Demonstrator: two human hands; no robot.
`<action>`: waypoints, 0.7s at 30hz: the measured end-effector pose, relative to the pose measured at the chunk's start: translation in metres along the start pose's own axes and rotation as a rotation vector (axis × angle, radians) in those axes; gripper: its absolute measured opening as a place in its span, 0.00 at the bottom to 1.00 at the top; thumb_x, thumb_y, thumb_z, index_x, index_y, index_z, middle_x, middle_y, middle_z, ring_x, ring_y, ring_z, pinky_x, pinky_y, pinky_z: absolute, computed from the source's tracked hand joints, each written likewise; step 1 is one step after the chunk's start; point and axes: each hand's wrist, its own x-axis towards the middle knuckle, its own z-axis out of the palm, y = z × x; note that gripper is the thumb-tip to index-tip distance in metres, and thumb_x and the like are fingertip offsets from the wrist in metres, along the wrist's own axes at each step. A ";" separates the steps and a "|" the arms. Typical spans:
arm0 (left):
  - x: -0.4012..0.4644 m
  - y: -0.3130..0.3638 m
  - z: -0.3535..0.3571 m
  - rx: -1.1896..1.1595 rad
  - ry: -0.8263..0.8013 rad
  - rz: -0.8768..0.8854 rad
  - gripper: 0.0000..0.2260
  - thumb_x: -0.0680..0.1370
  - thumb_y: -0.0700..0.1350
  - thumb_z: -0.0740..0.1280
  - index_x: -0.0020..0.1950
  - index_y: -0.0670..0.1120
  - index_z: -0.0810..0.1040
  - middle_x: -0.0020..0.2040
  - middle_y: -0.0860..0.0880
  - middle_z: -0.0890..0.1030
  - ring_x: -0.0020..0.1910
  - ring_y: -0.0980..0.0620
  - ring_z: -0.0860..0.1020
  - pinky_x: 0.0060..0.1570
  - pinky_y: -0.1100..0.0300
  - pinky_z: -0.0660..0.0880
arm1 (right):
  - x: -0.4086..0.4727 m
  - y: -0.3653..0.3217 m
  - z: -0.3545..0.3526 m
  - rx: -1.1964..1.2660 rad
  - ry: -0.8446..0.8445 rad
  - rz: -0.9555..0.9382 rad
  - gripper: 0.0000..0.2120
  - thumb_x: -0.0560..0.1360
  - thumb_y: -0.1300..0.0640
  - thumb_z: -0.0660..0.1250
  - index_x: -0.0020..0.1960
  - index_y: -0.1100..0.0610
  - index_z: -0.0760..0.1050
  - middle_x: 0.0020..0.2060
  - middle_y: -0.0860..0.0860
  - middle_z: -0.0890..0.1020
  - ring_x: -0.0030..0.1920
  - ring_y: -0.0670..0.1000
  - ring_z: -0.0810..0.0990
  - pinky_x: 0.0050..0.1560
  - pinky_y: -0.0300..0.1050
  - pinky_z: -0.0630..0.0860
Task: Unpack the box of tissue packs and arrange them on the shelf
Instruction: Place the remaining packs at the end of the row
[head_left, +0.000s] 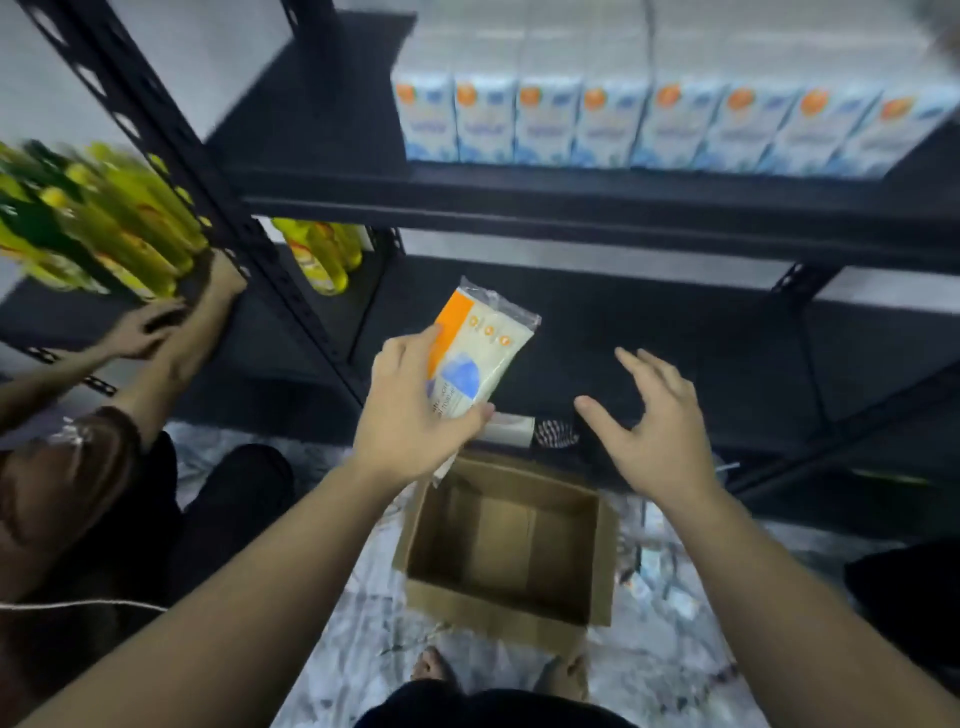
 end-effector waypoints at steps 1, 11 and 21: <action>0.000 0.008 -0.006 0.001 0.029 0.004 0.43 0.67 0.66 0.73 0.78 0.52 0.66 0.67 0.51 0.70 0.66 0.61 0.63 0.56 0.72 0.64 | 0.004 -0.008 -0.010 0.005 0.006 -0.032 0.34 0.75 0.36 0.70 0.77 0.49 0.71 0.76 0.50 0.70 0.75 0.54 0.65 0.74 0.59 0.67; 0.000 0.061 -0.055 0.012 0.266 0.107 0.42 0.70 0.63 0.76 0.80 0.54 0.65 0.68 0.52 0.69 0.69 0.57 0.66 0.61 0.72 0.63 | 0.034 -0.068 -0.070 0.117 0.138 -0.319 0.27 0.76 0.40 0.71 0.71 0.51 0.77 0.69 0.47 0.76 0.72 0.49 0.69 0.72 0.57 0.70; 0.067 0.085 -0.126 0.058 0.386 0.135 0.42 0.72 0.60 0.77 0.81 0.52 0.63 0.65 0.56 0.65 0.67 0.57 0.66 0.53 0.74 0.64 | 0.111 -0.127 -0.087 0.014 0.374 -0.448 0.26 0.77 0.37 0.67 0.67 0.52 0.79 0.65 0.49 0.78 0.69 0.54 0.71 0.71 0.61 0.69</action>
